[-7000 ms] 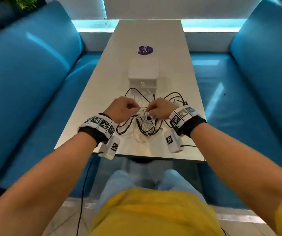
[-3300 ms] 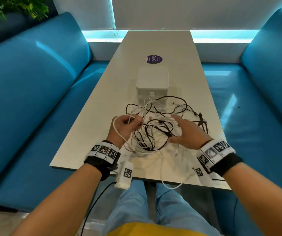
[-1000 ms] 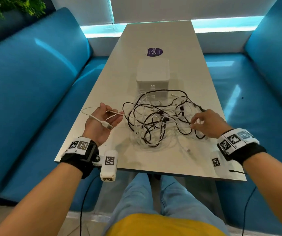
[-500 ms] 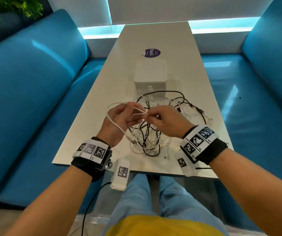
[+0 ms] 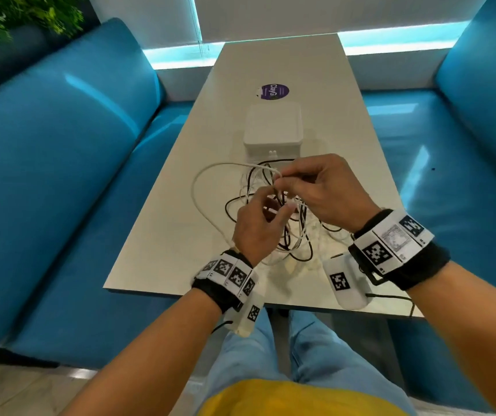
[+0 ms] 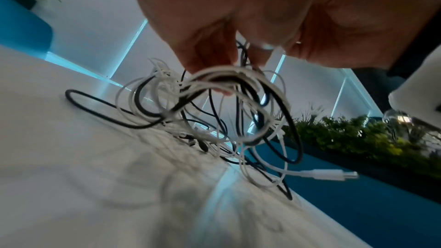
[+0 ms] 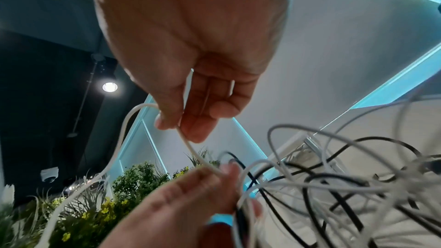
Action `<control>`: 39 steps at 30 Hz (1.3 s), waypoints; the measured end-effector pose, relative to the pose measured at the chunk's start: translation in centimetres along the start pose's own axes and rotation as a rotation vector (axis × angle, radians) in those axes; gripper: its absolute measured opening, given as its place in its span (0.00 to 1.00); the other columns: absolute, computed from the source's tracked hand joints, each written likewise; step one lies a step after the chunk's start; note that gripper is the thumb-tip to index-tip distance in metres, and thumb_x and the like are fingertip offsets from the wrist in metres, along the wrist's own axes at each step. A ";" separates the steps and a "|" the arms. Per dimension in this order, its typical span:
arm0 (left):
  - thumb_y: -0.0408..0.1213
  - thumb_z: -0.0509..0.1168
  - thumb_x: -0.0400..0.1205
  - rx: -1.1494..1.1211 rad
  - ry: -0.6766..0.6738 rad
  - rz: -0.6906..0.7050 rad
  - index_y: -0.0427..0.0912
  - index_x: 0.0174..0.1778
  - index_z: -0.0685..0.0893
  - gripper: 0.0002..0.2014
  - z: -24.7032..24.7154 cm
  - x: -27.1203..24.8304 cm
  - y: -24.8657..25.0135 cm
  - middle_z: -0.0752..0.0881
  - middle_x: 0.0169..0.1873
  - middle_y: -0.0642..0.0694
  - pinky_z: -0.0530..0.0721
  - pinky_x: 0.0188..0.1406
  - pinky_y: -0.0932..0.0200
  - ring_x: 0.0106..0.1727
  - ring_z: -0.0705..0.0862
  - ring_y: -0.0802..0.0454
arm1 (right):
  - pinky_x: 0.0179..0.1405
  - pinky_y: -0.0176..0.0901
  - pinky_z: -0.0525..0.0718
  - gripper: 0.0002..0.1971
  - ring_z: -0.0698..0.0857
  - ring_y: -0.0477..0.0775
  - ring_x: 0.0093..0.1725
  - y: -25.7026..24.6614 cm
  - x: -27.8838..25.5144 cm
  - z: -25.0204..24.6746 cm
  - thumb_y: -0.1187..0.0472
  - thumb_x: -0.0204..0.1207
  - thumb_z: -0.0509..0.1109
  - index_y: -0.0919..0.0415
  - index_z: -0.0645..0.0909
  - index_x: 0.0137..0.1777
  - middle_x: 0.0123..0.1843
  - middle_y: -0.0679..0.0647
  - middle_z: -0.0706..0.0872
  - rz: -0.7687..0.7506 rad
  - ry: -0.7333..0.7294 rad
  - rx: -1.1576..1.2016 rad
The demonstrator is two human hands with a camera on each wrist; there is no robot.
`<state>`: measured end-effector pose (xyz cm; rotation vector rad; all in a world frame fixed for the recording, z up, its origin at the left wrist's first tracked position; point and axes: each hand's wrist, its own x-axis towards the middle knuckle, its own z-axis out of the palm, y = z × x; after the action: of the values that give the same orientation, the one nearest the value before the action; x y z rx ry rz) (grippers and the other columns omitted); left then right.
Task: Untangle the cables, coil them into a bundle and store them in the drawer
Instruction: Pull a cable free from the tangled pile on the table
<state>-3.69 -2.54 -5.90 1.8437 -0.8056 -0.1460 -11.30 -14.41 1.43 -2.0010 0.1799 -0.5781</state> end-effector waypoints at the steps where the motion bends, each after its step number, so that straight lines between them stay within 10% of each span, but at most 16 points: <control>1: 0.44 0.70 0.79 -0.060 0.066 0.010 0.59 0.54 0.78 0.11 0.0 0.0 0.1 0.86 0.38 0.54 0.82 0.30 0.63 0.29 0.83 0.60 | 0.47 0.39 0.86 0.04 0.89 0.43 0.40 0.1 0.0 0.2 0.64 0.72 0.77 0.55 0.91 0.45 0.38 0.46 0.91 -0.002 -0.010 0.002; 9: 0.47 0.69 0.78 0.051 0.001 0.091 0.47 0.44 0.91 0.09 -0.2 0.9 -0.7 0.86 0.40 0.51 0.79 0.41 0.61 0.39 0.82 0.58 | 0.43 0.33 0.83 0.03 0.88 0.40 0.39 0.3 0.0 1.2 0.64 0.72 0.76 0.58 0.90 0.44 0.38 0.45 0.90 -0.049 0.066 0.026; 13: 0.47 0.69 0.78 0.045 -0.047 0.024 0.57 0.28 0.84 0.11 -1.4 1.9 -0.7 0.82 0.37 0.38 0.79 0.41 0.50 0.39 0.81 0.48 | 0.53 0.37 0.80 0.25 0.82 0.43 0.58 2.5 -0.2 0.6 0.53 0.77 0.73 0.47 0.73 0.73 0.60 0.46 0.84 0.093 -0.113 -0.083; 15: 0.48 0.68 0.79 -0.136 0.013 -0.083 0.41 0.30 0.86 0.16 -2.0 2.2 -0.3 0.79 0.30 0.33 0.78 0.33 0.50 0.32 0.78 0.46 | 0.62 0.38 0.77 0.30 0.78 0.42 0.60 4.2 -0.8 0.7 0.54 0.79 0.71 0.45 0.65 0.79 0.65 0.46 0.79 0.145 -0.313 -0.225; 19: 0.37 0.66 0.83 -0.363 0.017 -0.239 0.44 0.39 0.91 0.10 -3.3 2.2 0.5 0.78 0.24 0.48 0.73 0.28 0.65 0.28 0.74 0.55 | 0.44 0.45 0.74 0.04 0.77 0.43 0.38 7.3 -1.4 0.7 0.55 0.80 0.69 0.51 0.82 0.44 0.37 0.43 0.80 0.153 -0.277 -0.420; 23: 0.36 0.62 0.85 -0.573 0.058 -0.322 0.39 0.43 0.89 0.11 -4.4 1.8 -0.6 0.83 0.30 0.47 0.80 0.36 0.63 0.35 0.80 0.54 | 0.44 0.45 0.75 0.10 0.80 0.50 0.41 8.0 -1.1 -0.3 0.56 0.80 0.68 0.60 0.87 0.43 0.39 0.50 0.84 0.181 -0.296 -0.495; 28: 0.37 0.62 0.85 -0.734 0.191 -0.389 0.37 0.39 0.88 0.14 -5.5 1.1 -1.8 0.87 0.32 0.47 0.85 0.45 0.61 0.39 0.83 0.53 | 0.37 0.44 0.73 0.19 0.78 0.46 0.33 9.2 -0.8 -1.2 0.56 0.79 0.70 0.45 0.74 0.25 0.28 0.45 0.78 0.217 -0.197 -0.523; 39: 0.38 0.61 0.86 -0.823 0.339 -0.514 0.34 0.39 0.82 0.13 -8.6 0.1 -3.6 0.86 0.32 0.45 0.89 0.52 0.52 0.39 0.87 0.47 | 0.42 0.42 0.75 0.09 0.83 0.54 0.41 11.7 -2.6 -3.8 0.57 0.78 0.71 0.60 0.91 0.45 0.37 0.55 0.88 0.380 -0.121 -0.566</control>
<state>1.92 4.89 -5.34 1.1907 0.0140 -0.4103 -13.98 -22.15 -8.13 -2.4483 0.6953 -0.1648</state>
